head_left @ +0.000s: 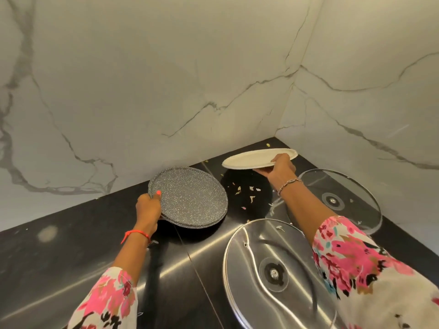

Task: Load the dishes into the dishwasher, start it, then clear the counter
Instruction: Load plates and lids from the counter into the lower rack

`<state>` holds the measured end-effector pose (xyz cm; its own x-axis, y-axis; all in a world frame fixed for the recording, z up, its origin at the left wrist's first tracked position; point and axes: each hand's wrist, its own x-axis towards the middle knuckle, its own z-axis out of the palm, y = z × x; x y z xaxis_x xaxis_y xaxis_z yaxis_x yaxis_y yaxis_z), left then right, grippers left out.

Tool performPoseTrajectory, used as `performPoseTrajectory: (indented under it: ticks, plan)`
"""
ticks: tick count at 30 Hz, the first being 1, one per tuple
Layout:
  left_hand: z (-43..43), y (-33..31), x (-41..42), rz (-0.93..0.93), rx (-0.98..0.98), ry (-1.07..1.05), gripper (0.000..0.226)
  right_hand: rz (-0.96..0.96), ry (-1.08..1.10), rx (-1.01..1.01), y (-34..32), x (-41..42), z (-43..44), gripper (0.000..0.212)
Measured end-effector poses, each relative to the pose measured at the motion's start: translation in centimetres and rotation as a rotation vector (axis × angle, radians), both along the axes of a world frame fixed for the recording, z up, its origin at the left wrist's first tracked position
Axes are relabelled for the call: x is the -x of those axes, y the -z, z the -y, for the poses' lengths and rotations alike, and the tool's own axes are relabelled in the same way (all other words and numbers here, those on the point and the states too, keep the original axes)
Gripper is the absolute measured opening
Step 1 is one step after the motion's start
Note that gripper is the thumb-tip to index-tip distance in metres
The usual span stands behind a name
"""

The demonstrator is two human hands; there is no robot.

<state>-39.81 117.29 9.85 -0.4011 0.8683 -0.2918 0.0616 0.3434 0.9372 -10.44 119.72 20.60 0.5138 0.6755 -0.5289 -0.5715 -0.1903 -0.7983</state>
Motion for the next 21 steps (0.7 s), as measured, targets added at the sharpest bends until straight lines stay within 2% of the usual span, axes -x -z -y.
performPoseTrajectory:
  ticks: [5,10,14,16,18,21]
  plan:
    - [3.9,-2.9,1.1,0.118,-0.041,-0.017,0.016,-0.051,-0.077,-0.037,-1.2,0.6,6.3,0.047]
    - [9.0,-5.5,2.6,0.269,-0.111,0.043,0.016,-0.043,-0.007,-0.085,-0.1,0.0,12.7,0.049]
    - [14.4,-6.6,4.0,0.278,-0.121,0.058,0.018,-0.006,0.032,-0.086,0.1,0.5,19.0,0.061]
    - [17.6,-7.2,4.6,0.302,-0.142,0.04,0.014,0.001,0.045,-0.089,0.1,1.0,22.4,0.067]
    - [21.7,-7.7,5.2,0.345,-0.157,0.016,0.002,0.003,0.055,-0.098,0.0,1.8,26.7,0.063]
    - [28.4,-8.3,5.9,0.435,-0.192,-0.029,0.016,-0.018,0.068,-0.124,0.2,3.2,33.7,0.058]
